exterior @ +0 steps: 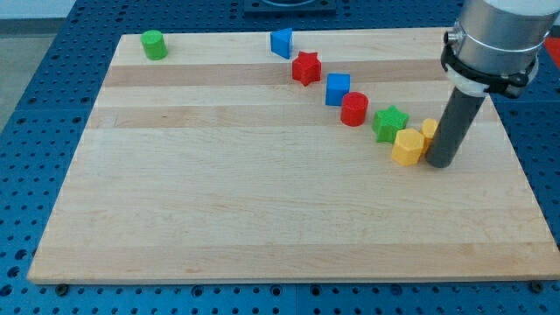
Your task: Push the yellow heart horizontally to the blue cube
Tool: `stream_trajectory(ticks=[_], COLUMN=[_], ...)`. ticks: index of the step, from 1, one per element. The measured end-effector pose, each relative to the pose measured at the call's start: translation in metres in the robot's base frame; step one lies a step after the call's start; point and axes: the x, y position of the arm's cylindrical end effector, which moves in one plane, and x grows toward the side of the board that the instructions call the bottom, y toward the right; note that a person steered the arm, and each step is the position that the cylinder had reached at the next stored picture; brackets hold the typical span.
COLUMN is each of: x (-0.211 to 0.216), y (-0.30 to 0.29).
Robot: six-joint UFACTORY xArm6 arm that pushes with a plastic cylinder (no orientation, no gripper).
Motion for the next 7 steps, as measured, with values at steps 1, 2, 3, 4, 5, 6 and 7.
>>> stream_trajectory(ticks=[1,2,3,4,5,6,7], x=[-0.013,-0.032,-0.049,-0.06,-0.076,-0.09,-0.108], y=[0.0,0.0,-0.002,-0.008,-0.016,-0.018,-0.018])
